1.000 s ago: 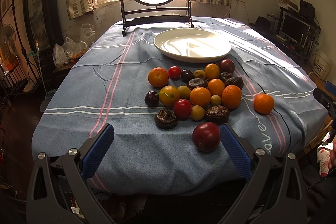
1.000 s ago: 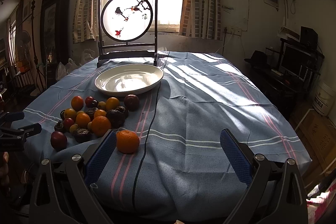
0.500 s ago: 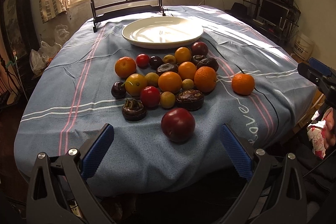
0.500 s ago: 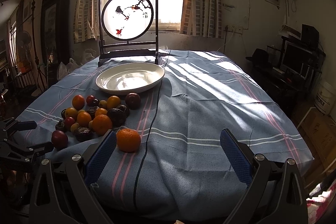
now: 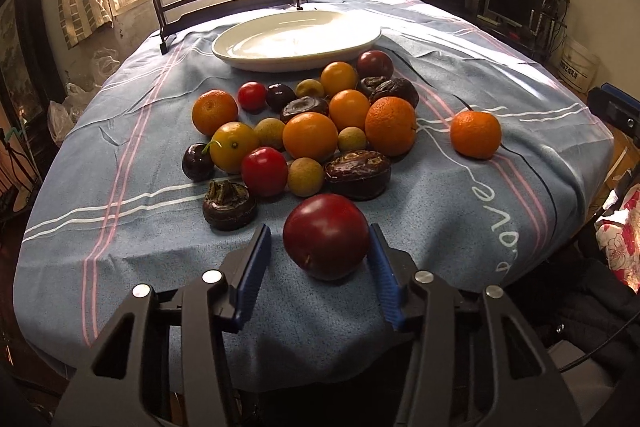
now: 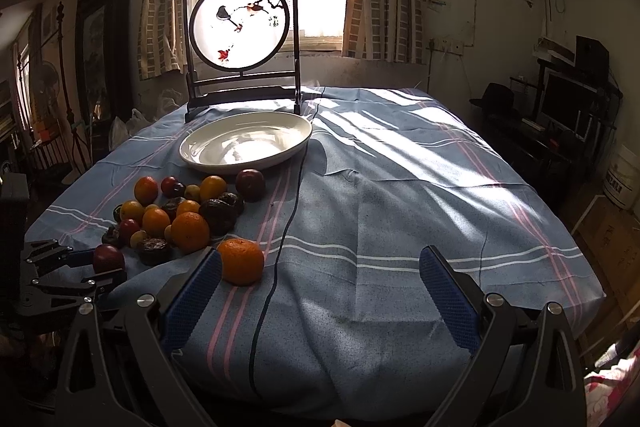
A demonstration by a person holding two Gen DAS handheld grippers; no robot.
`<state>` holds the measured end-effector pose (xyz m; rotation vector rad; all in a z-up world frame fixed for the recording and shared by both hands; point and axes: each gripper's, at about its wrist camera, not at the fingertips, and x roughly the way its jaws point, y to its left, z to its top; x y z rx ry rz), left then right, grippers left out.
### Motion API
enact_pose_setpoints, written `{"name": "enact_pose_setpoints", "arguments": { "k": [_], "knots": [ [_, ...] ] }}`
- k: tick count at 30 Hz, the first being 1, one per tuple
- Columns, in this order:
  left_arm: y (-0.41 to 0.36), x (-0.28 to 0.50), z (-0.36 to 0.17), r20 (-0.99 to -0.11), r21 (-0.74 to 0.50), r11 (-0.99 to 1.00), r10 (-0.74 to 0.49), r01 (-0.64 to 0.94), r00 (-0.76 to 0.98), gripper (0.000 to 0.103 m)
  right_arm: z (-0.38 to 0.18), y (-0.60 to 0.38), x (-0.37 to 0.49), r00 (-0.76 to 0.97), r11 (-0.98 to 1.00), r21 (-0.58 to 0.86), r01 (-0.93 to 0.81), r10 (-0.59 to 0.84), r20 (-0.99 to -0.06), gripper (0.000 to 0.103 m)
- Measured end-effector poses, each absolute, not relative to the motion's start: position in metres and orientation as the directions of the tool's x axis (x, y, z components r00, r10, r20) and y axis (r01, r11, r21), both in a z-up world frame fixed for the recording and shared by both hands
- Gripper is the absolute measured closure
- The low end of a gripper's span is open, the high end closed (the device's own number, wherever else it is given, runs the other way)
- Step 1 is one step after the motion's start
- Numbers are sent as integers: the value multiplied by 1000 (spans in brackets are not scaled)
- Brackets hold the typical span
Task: Organize fruits
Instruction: 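Grasp the red tomato with the left tool while the right tool grasps a tangerine, then place the red tomato and tangerine on the white plate with both tools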
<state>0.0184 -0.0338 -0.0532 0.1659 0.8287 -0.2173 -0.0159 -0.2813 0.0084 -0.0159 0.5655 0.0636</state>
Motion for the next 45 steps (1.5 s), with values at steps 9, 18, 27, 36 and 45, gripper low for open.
{"name": "enact_pose_setpoints", "arguments": {
  "k": [9, 18, 27, 36, 45],
  "knots": [
    [-31, 14, -43, -708, 39, 968, -147, 246, 691, 65, -5, -274, -3, 805, 992, 22, -126, 115, -582, 4],
    [-20, 12, -35, -687, 27, 976, -140, 217, 714, 65, -29, -222, 35, 741, 952, -62, -299, 190, -645, 13],
    [-6, 19, -38, -694, -10, 979, -152, 202, 704, 65, -46, -216, 59, 675, 948, 19, -319, 241, -697, 58],
    [-6, 57, -18, -694, -47, 968, -210, 247, 689, 64, -9, -244, 86, 706, 945, 135, -298, 314, -635, 58],
    [-24, 168, 8, -697, -90, 957, -259, 276, 669, 64, 10, -225, 172, 686, 938, 149, -314, 332, -648, 58]
  ]
}}
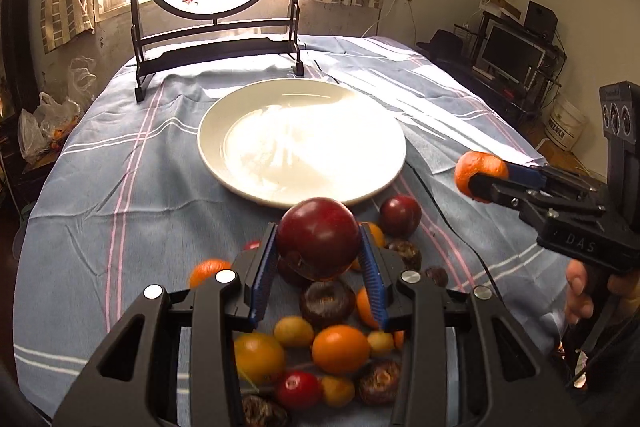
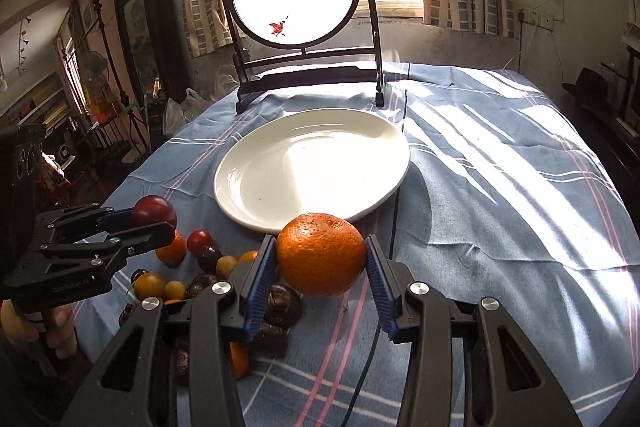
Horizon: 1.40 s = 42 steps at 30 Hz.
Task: Organize fruits
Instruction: 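Place the red tomato and tangerine on the white plate with both tools, then grasp a dried persimmon with the left tool while the right tool grasps an orange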
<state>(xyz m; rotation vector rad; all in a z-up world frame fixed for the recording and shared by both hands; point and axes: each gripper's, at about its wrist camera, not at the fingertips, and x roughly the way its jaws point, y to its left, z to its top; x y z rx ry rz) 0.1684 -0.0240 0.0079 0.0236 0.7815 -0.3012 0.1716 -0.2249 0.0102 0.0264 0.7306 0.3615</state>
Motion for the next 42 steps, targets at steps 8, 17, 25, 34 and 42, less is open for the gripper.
{"name": "enact_pose_setpoints", "arguments": {
  "k": [8, 17, 25, 34, 42],
  "knots": [
    [-24, 286, -26, -814, -164, 973, -227, 163, 535, 61, -15, -203, 273, 622, 941, 195, -276, 330, -710, 44],
    [1, 215, 4, -730, -101, 978, -196, 181, 654, 25, -9, -220, 197, 691, 959, 130, -252, 272, -669, 36],
    [7, 100, -24, -754, 10, 963, -171, 270, 634, 25, -42, -233, 123, 688, 956, 153, -248, 286, -667, 33],
    [24, 58, -58, -786, 2, 962, -168, 274, 595, 36, -45, -243, 118, 690, 946, 219, -240, 324, -647, 33],
    [21, 73, -65, -783, -35, 957, -206, 288, 587, 52, -46, -245, 116, 692, 935, 246, -257, 355, -629, 33]
  ]
}}
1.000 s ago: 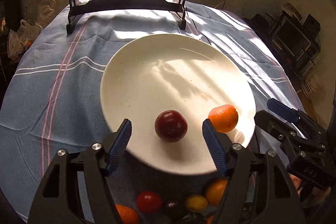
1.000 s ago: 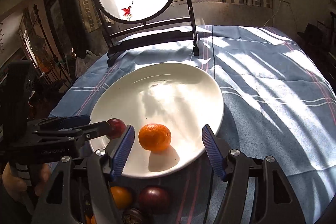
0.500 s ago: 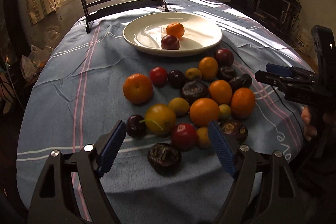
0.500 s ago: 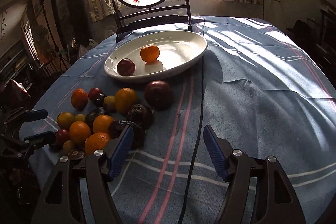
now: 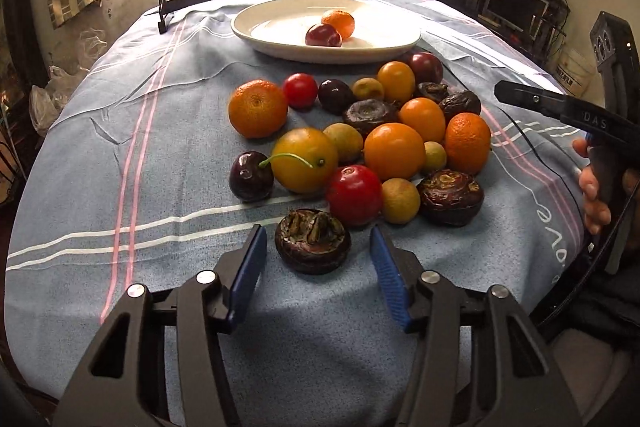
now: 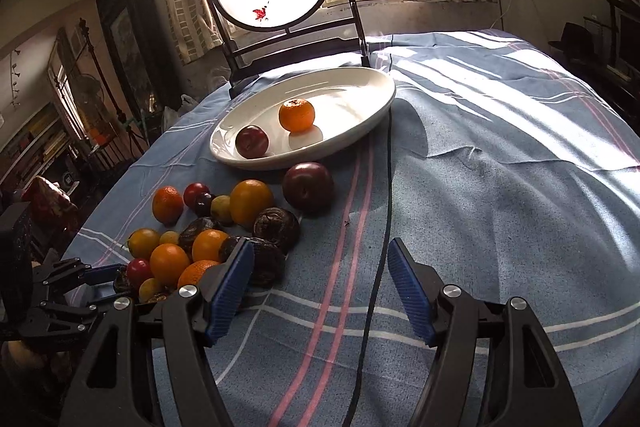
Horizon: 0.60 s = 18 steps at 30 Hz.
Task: Organize fruits
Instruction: 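Grasp a dried persimmon with the left tool while the right tool grasps an orange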
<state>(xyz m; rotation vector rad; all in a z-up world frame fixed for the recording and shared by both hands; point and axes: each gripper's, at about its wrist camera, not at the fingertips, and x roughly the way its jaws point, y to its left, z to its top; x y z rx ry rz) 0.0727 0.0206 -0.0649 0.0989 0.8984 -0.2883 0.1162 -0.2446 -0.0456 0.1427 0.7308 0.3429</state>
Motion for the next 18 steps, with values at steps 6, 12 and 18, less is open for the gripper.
{"name": "enact_pose_setpoints", "arguments": {
  "k": [6, 12, 18],
  "knots": [
    [13, 69, -67, -769, -43, 957, -214, 285, 603, 66, -45, -242, 115, 685, 929, 244, -277, 369, -628, 33],
    [15, 50, -51, -737, -33, 959, -213, 280, 641, 66, -47, -218, 104, 653, 919, 167, -356, 373, -660, 34],
    [29, 43, -38, -707, -38, 969, -199, 245, 678, 66, -49, -179, 87, 594, 880, 130, -457, 410, -692, 40]
  ]
}}
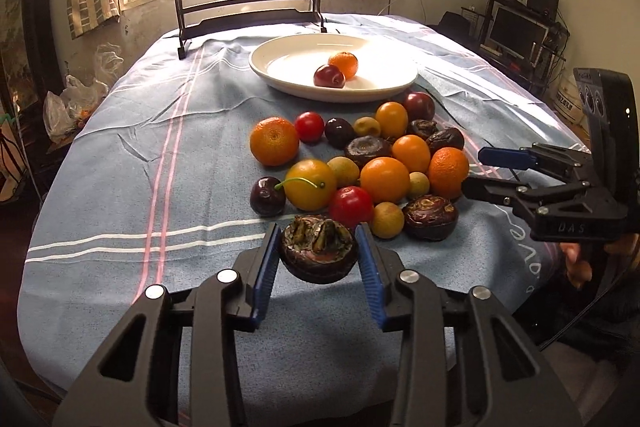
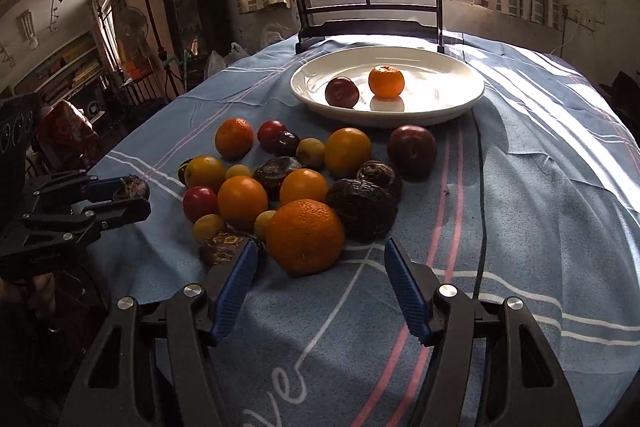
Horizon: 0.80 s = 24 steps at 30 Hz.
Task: Organize fruits
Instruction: 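Grasp a dried persimmon with the left tool while the right tool grasps an orange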
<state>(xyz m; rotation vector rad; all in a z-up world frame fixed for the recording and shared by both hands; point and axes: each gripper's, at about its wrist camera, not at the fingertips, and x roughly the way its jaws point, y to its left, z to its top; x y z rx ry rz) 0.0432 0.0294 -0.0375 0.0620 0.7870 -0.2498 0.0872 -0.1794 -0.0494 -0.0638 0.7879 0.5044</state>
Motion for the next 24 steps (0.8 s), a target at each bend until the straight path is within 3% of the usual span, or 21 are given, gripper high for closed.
{"name": "enact_pose_setpoints", "arguments": {
  "k": [6, 8, 17, 24],
  "knots": [
    [31, 45, -42, -712, -54, 967, -212, 248, 669, 66, -57, -173, 105, 553, 884, 187, -429, 420, -719, 47],
    [31, 46, -43, -713, -59, 967, -215, 248, 668, 66, -59, -174, 109, 533, 871, 237, -430, 457, -712, 59],
    [33, 45, -32, -688, -82, 964, -237, 251, 686, 66, -34, -196, 91, 577, 831, 325, -451, 549, -605, 60],
    [32, 81, -4, -653, -102, 961, -259, 256, 712, 66, 3, -230, 120, 655, 860, 328, -390, 510, -558, 60]
  ]
}}
